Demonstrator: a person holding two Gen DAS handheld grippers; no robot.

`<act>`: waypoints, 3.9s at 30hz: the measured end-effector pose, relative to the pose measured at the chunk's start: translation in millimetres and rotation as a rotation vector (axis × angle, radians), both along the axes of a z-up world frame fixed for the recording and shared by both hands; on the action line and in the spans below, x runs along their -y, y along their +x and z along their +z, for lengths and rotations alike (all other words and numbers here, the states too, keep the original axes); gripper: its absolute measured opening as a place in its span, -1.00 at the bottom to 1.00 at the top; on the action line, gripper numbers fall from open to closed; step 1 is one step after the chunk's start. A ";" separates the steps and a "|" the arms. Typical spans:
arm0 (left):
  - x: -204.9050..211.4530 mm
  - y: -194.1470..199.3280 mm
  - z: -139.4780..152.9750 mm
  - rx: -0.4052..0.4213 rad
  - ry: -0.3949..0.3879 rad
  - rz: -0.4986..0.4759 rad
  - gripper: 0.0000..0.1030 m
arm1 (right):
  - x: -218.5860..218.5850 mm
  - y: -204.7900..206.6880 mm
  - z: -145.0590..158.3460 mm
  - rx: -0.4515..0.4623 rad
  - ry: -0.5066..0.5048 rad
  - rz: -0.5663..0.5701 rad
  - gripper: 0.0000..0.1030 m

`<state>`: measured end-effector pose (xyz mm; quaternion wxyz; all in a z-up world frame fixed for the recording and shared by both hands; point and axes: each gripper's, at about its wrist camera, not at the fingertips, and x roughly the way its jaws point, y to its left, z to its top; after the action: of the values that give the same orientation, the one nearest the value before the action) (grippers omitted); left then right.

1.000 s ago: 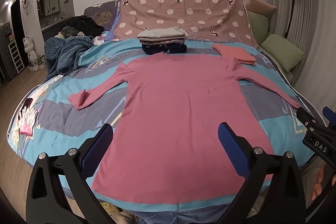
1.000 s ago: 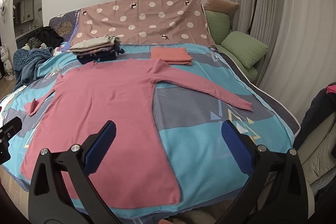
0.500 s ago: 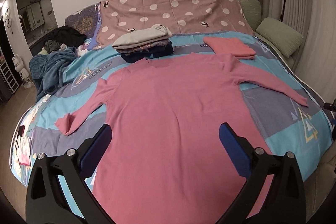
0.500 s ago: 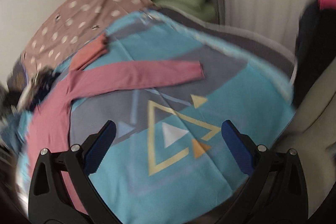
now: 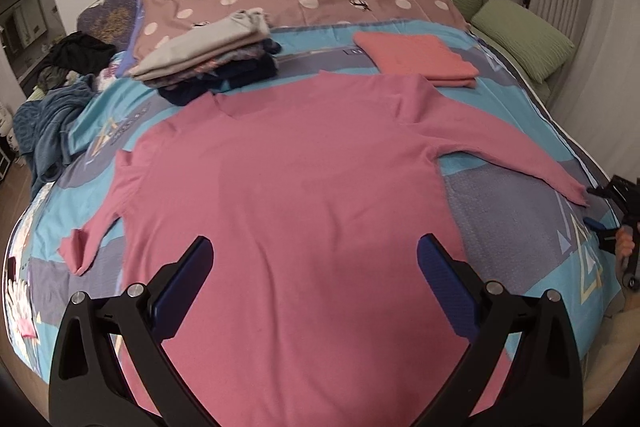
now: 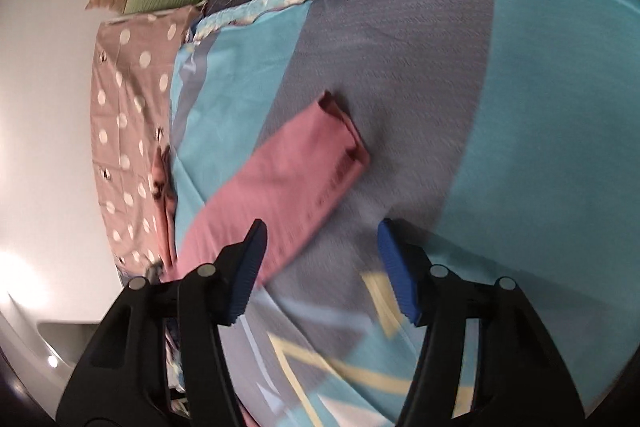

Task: Fold small clothes
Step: 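Move the right tool to the pink sleeve cuff and grasp it, then lift the sleeve with the right tool and carry it across the dress body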

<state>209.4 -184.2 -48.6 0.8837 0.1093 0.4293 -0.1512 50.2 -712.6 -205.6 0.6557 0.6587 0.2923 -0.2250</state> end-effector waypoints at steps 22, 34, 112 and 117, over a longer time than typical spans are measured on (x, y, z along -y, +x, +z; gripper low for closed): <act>169.8 85.5 -48.3 -0.476 -0.356 -0.332 0.97 | -199.0 113.6 97.0 -0.171 -1.261 0.582 -0.95; 154.2 97.6 -72.4 -0.602 -0.558 -0.420 0.97 | -282.5 139.9 88.9 -0.178 -1.639 0.817 -0.95; -3.9 147.5 58.5 -0.463 -0.929 -0.242 -0.99 | -490.8 150.5 191.0 0.143 -2.026 0.857 -0.95; -55.5 157.2 79.7 -0.382 -0.933 -0.224 -0.99 | -542.8 160.7 205.2 0.218 -2.081 0.874 -0.95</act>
<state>366.6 -128.7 31.1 0.7225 -0.2807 0.4558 -0.4377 210.9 -169.9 -0.4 0.9293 -0.3490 0.1093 -0.0520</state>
